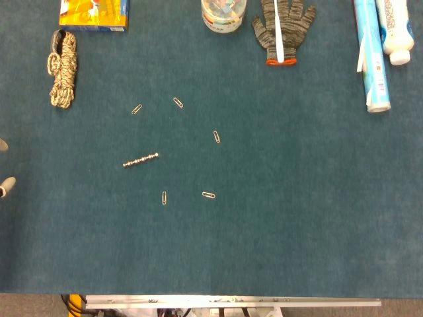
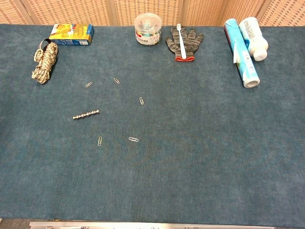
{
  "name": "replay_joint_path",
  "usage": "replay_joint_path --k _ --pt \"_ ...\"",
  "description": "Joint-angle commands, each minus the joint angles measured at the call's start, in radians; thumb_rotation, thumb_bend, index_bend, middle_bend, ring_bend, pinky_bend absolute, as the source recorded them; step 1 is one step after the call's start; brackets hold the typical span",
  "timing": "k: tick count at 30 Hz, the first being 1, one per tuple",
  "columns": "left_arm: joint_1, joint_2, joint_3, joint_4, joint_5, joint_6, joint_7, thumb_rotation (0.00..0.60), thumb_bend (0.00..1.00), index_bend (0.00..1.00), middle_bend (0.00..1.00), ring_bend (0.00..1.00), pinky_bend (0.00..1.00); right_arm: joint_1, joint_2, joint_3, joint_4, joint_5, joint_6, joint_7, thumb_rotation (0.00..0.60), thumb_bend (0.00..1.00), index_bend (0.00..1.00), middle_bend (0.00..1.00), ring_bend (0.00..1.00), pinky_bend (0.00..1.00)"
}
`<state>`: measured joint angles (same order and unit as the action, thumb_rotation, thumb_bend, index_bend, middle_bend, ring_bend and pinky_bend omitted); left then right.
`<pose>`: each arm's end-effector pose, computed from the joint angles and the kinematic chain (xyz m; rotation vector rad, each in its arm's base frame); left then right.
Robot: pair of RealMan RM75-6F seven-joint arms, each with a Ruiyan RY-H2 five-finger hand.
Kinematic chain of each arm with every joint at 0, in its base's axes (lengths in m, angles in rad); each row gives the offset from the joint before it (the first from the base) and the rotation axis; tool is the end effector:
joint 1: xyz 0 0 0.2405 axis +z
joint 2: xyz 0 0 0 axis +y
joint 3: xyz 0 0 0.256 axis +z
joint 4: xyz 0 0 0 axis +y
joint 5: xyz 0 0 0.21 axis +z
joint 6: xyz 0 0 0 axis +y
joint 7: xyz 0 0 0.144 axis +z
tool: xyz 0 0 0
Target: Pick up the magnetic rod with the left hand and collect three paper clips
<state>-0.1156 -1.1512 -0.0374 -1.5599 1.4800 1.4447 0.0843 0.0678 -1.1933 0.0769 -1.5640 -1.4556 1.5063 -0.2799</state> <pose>-0.3189 0.1887 0.1479 -1.4439 -0.8507 -0.8095 -0.3197 -0.1812 0.1486 1.3849 -0.7143 0.7027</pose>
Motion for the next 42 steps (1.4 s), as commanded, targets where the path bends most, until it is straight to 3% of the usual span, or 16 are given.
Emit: replay_joint_path --k 1,14,21,28,42 --pt "-0.002 -0.003 -0.004 0.003 -0.007 -0.002 -0.001 0.6 0.0 0.43 0.26 0.14 0.29 0.0 0.001 0.002 0.001 0.01 -0.007 0.012 0.6 0.0 0.47 0.31 0.22 0.44" --pt "-0.009 -0.021 0.005 -0.027 0.046 0.02 0.018 0.6 0.0 0.42 0.26 0.14 0.29 -0.004 0.016 0.004 -0.017 0.005 0.0 0.025 0.6 0.0 0.48 0.32 0.24 0.44" --pt "-0.046 -0.076 -0.006 -0.015 0.092 0.012 -0.005 0.6 0.0 0.33 0.16 0.05 0.22 -0.008 0.037 0.007 -0.047 0.006 0.008 0.008 0.6 0.0 0.48 0.32 0.24 0.44" --pt "-0.112 -0.109 -0.011 -0.054 0.065 -0.1 0.069 0.6 0.0 0.21 0.04 0.0 0.11 -0.003 0.067 0.014 -0.072 0.029 -0.012 -0.002 0.6 0.0 0.48 0.32 0.24 0.44" --pt "-0.215 -0.258 -0.032 -0.014 -0.034 -0.263 0.171 0.6 0.0 0.15 0.0 0.0 0.1 -0.015 0.081 0.01 -0.059 0.036 -0.008 0.036 0.6 0.0 0.48 0.33 0.25 0.44"
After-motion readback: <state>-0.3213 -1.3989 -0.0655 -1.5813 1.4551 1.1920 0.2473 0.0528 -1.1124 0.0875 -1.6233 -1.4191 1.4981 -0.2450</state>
